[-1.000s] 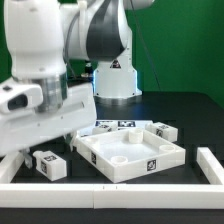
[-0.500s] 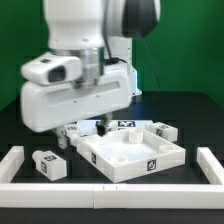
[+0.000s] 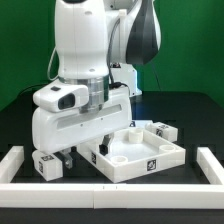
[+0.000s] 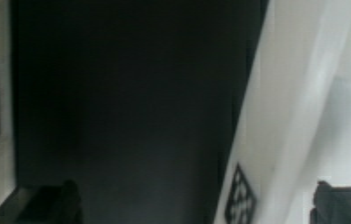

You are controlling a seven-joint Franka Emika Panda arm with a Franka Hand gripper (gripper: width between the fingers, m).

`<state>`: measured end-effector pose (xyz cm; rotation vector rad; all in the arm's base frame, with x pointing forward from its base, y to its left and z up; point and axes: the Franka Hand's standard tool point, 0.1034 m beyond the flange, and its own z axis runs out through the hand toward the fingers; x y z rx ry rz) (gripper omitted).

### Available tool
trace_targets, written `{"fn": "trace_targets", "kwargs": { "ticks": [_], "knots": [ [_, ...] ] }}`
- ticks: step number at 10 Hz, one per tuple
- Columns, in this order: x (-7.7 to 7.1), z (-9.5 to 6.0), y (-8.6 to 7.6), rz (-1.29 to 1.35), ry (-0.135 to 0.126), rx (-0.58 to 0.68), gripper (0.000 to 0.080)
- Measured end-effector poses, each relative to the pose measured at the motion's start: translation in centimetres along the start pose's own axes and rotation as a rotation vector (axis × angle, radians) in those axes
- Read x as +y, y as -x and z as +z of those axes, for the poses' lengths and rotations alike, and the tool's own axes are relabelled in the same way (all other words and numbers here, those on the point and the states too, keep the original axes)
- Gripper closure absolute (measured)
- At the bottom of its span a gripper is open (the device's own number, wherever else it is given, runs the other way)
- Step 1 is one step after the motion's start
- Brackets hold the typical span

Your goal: Assemble one leg

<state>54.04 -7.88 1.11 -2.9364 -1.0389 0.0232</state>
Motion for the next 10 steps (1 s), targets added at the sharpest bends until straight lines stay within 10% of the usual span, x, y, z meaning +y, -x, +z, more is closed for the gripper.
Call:
{"fn": "trace_targets", "kwargs": {
  "ticks": [1, 6, 10],
  "knots": [
    [0.0, 0.0, 0.0, 0.000, 0.000, 0.000, 0.0151],
    [0.0, 0.1, 0.0, 0.000, -0.001, -0.001, 0.0732],
    [-0.1, -1.0, -3.7, 0.362, 0.009, 0.024, 0.0749]
  ]
}}
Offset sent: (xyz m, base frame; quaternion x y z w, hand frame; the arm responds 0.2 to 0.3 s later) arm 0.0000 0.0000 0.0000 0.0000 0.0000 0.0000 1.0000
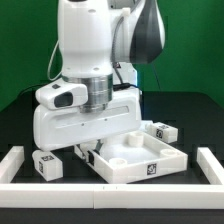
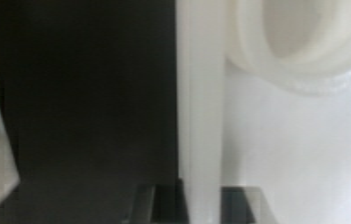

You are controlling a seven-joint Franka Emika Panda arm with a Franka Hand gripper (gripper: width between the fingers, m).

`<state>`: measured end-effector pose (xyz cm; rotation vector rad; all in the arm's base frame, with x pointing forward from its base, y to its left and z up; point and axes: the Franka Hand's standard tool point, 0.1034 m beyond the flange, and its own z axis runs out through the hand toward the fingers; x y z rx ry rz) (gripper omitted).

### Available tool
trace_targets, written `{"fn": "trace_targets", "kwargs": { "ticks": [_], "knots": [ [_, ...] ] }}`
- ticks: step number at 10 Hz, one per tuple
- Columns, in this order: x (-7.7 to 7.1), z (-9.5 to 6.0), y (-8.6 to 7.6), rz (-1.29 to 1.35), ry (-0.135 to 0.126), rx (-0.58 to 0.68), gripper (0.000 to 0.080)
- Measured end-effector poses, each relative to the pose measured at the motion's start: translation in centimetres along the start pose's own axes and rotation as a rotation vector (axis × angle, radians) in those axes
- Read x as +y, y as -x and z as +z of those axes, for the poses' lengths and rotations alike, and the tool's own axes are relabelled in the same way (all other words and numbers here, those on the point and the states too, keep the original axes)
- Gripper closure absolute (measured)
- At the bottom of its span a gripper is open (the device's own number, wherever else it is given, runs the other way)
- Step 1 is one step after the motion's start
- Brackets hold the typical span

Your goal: Assemble one leg

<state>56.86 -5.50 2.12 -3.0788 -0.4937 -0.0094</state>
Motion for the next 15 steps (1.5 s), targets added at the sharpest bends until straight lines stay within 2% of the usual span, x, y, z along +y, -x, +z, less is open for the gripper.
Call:
{"fn": "trace_targets", "kwargs": {
  "ticks": [1, 2, 3, 4, 5, 7, 9, 10, 11, 12, 13, 14, 15],
  "knots": [
    [-0.5, 0.2, -1.3, 0.101, -0.006, 0.000, 0.0749],
    [-0.9, 0.6, -1.3, 0.179, -0.029, -0.028, 0.0749],
    [-1.9, 1.0, -1.6, 0.242, -0.033, -0.039, 0.0749],
    [-3.0, 1.3, -2.0, 0.284, -0.031, -0.042, 0.0749],
    [-3.0, 1.4, -2.0, 0.318, -0.022, -0.045, 0.0748],
    [-2.9, 1.5, -2.0, 0.347, 0.024, -0.054, 0.0749],
    [-2.9, 1.5, -2.0, 0.343, 0.020, -0.054, 0.0748],
    [-2.9, 1.5, -2.0, 0.343, 0.020, -0.054, 0.0558],
    [-3.1, 1.1, -1.8, 0.344, 0.017, -0.063, 0.0558],
    [-3.7, -0.4, -1.1, 0.342, 0.007, -0.084, 0.0375],
    [-4.5, -1.9, -0.3, 0.340, -0.001, -0.098, 0.0233],
    [-6.0, -3.3, 0.6, 0.335, -0.004, -0.095, 0.0176],
    [-8.1, -5.0, 1.5, 0.330, 0.003, -0.090, 0.0176]
  ]
}}
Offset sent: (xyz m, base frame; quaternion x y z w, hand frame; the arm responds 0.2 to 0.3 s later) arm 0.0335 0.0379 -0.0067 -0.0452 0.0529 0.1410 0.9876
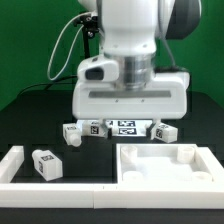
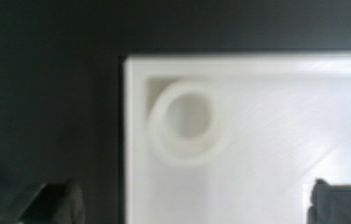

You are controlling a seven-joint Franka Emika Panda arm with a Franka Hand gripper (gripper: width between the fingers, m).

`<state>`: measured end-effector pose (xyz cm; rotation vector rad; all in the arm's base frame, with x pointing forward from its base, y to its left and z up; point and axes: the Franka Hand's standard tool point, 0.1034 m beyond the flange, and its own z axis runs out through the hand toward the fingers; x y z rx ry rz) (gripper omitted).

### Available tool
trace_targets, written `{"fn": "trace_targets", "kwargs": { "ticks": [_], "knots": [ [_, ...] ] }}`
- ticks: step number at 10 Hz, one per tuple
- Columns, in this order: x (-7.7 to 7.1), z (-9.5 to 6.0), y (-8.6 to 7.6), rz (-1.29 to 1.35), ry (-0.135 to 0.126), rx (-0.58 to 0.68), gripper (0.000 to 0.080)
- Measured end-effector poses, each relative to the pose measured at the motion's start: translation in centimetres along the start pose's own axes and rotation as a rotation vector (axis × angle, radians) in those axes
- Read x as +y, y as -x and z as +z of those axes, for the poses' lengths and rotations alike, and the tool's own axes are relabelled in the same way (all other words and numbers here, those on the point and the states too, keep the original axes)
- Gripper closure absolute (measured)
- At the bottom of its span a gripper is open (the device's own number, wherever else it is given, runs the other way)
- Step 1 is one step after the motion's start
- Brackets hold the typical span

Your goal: Assemble one leg

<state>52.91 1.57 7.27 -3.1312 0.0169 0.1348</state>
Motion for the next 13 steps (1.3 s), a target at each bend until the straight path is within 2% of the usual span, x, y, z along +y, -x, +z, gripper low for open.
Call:
{"fn": "trace_targets", "kwargs": {
  "ticks": [1, 3, 4, 5, 6, 7, 8, 9, 10, 12, 13],
  "knots": [
    [-1.8, -1.2, 1.1, -0.034, 0.003, 0.014, 0.0155],
    [-1.2, -0.4, 1.0, -0.029, -0.003, 0.003, 0.0151],
    [-1.3, -0.5, 1.0, -0.032, -0.003, 0.004, 0.0150],
    [-1.9, -0.3, 1.1, -0.059, 0.013, 0.013, 0.0150],
    [-5.0, 0.3, 2.2, -0.159, 0.038, 0.025, 0.0150],
    [-7.9, 0.7, 3.5, -0.234, 0.051, 0.023, 0.0150],
    [-9.0, 0.8, 4.0, -0.316, 0.051, 0.047, 0.0150],
    [-7.6, 0.8, 4.6, -0.327, 0.045, 0.081, 0.0150],
    [-7.1, 0.9, 5.1, -0.342, 0.049, 0.057, 0.0150],
    [-7.5, 1.0, 5.0, -0.347, 0.050, 0.043, 0.0150],
    [-8.0, 1.6, 7.1, -0.314, 0.059, -0.066, 0.0150]
  ]
}}
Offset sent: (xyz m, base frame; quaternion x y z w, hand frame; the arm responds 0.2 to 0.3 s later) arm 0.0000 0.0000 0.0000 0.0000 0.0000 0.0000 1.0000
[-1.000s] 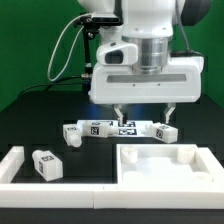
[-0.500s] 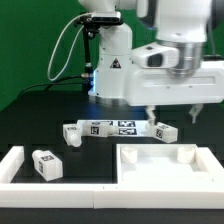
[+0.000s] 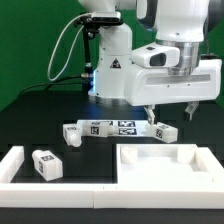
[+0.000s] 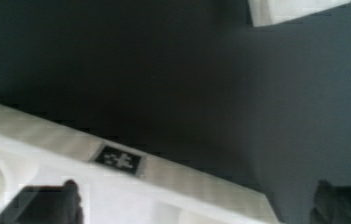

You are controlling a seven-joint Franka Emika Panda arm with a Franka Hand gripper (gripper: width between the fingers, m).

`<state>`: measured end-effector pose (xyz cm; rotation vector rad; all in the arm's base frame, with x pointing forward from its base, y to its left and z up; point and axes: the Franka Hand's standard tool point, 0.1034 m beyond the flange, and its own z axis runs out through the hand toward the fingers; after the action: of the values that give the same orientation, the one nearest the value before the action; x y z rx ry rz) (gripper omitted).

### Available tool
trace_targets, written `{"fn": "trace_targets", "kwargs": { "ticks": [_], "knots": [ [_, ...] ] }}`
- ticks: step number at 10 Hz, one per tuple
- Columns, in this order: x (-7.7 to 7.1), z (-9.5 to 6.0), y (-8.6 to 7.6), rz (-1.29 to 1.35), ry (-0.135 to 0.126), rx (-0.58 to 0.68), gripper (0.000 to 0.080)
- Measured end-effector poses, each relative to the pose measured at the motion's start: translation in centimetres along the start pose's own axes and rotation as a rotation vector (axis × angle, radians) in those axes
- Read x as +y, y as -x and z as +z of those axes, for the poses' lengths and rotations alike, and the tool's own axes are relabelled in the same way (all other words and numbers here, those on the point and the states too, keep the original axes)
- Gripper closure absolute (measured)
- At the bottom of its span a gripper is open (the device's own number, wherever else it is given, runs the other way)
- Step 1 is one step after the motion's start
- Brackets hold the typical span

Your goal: Assemble one leg

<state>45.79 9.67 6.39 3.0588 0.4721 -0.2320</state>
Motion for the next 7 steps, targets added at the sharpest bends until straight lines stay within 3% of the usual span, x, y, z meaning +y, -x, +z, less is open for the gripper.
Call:
{"fn": "trace_targets", "kwargs": {
  "ticks": [1, 2, 3, 7],
  "knots": [
    [-1.1, 0.1, 1.4, -0.004, -0.002, -0.140, 0.0150],
    [-1.9, -0.4, 1.3, -0.009, 0.005, -0.250, 0.0150],
    [-2.0, -1.1, 0.6, -0.024, 0.044, -0.308, 0.0150],
    [-1.9, 0.1, 1.4, 0.011, 0.061, -0.619, 0.0150]
  ]
}}
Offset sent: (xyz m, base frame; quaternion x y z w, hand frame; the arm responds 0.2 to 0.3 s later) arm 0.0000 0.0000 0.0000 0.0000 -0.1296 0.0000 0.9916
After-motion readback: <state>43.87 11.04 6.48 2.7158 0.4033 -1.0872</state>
